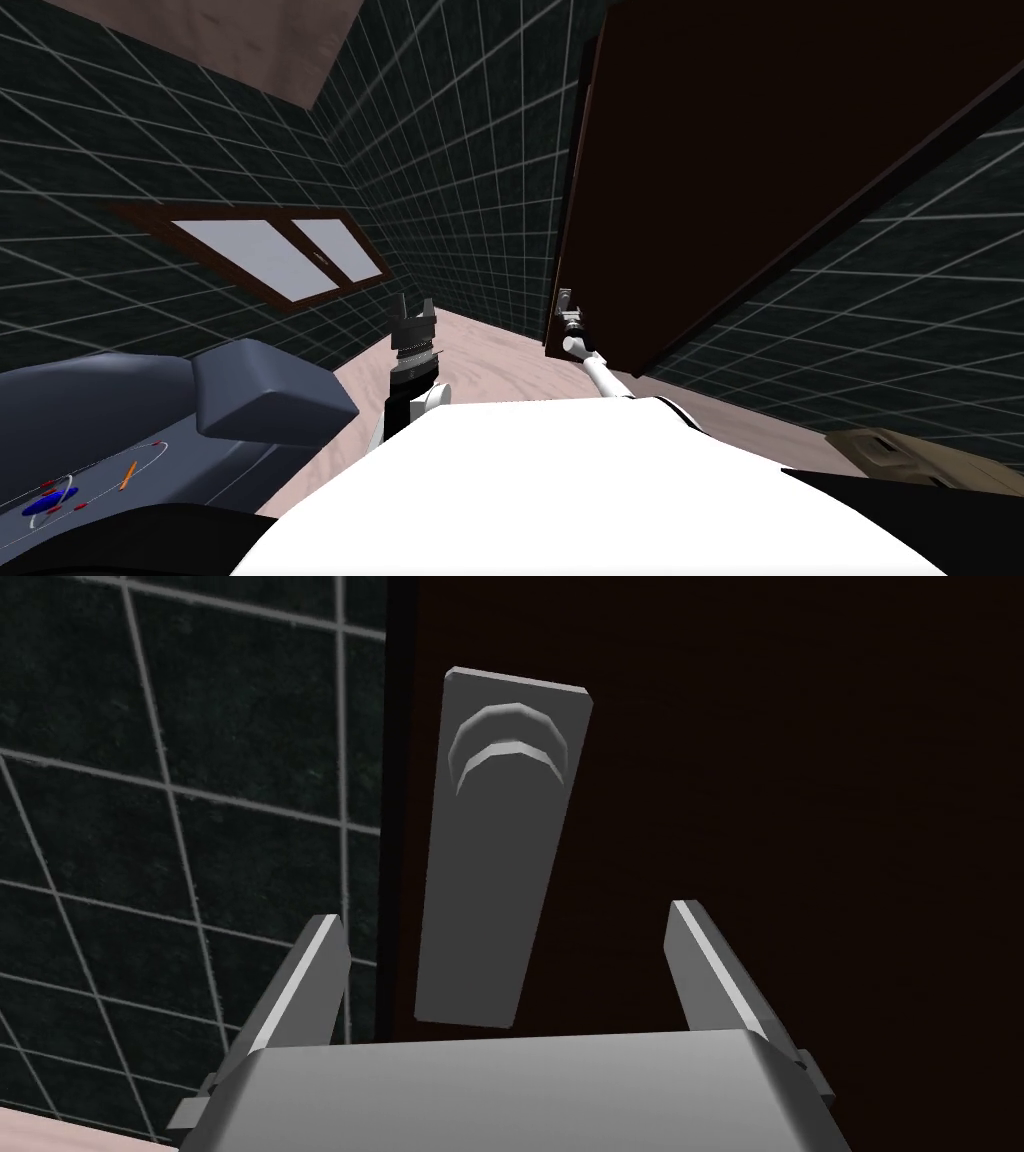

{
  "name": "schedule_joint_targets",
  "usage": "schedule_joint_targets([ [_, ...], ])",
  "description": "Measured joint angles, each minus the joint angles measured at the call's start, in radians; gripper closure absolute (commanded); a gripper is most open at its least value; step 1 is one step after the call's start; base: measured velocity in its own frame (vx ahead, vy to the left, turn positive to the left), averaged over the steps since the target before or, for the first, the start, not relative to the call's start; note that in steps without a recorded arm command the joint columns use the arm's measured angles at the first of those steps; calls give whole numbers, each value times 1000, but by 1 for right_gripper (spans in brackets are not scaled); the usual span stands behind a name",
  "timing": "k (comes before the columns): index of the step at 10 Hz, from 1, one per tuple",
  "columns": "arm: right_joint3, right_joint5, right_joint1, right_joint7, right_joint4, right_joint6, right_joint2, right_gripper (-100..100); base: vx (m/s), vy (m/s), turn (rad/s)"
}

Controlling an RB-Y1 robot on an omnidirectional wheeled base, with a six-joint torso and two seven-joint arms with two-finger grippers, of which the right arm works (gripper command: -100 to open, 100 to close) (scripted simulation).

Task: Pull the door open

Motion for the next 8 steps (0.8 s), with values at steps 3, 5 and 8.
schedule_joint_targets([
  [3,4,-42,-1,-70,-8,1,16,-100,-90,-25,36],
  [5,3,-57,1,-91,-16,4,24,-100,25,-8,69],
  [8,-5,-66,23,-122,-25,10,-21,-100,146,8,104],
])
